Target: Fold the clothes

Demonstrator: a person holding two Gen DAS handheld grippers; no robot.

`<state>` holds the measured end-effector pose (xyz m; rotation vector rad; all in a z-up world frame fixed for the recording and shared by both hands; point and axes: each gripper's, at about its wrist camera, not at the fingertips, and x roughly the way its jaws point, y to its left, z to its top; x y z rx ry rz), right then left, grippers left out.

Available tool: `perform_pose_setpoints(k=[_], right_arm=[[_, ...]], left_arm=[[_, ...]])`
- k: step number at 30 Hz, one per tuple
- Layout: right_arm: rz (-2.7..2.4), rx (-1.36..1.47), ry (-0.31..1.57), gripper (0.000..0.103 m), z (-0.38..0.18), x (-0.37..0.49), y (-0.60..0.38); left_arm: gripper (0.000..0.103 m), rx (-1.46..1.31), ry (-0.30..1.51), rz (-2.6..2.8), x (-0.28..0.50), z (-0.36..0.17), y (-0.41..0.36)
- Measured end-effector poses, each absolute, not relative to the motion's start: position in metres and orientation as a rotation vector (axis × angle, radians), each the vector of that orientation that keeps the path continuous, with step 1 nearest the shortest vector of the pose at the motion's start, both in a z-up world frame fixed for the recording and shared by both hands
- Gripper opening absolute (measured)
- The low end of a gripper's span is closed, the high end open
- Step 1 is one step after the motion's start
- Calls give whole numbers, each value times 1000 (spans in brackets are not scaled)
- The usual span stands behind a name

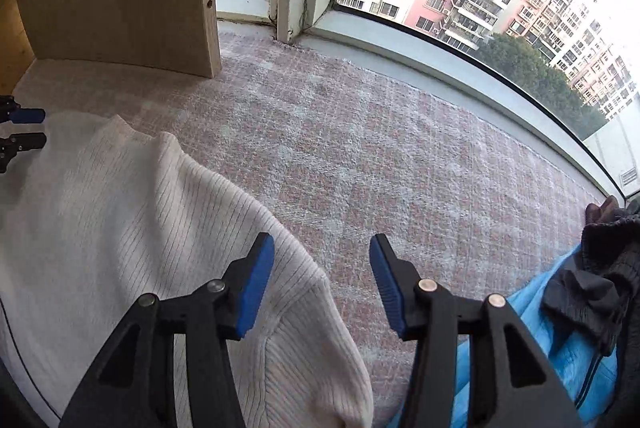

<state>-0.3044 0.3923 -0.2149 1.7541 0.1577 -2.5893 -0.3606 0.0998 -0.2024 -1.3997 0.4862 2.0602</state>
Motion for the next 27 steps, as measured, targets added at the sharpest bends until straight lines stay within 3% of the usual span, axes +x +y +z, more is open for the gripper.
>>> perform_pose_setpoints(k=[7,9,10,11,13,22,24,27], right_arm=[[-2475,1761,81,49,-238,-306,392],[-2469,1747,75,49,-239,-306,392],[-2461,1737,61,44,-239,-307,392],[-2453,1726,46,27,-238,-307,392],[-2437,1721,36,9,-237,-306,391],[-2617,1677,-11,8,-212,-298,418],[-2583,1727,-27,11,-225,-300,421],[-2649,1720,102,23,-213,-296,413]], left_arm=[[41,-1407,506,2018,-374,-214,119],[28,-1404,499,1996,-373,-213,121],[25,-1401,499,1986,-371,-213,122],[21,-1394,513,1984,-369,-212,123],[13,-1372,549,1988,-364,-211,125],[10,-1316,471,2139,-355,-189,100],[14,-1339,466,2143,-358,-194,96],[22,-1383,506,2120,-359,-200,94]])
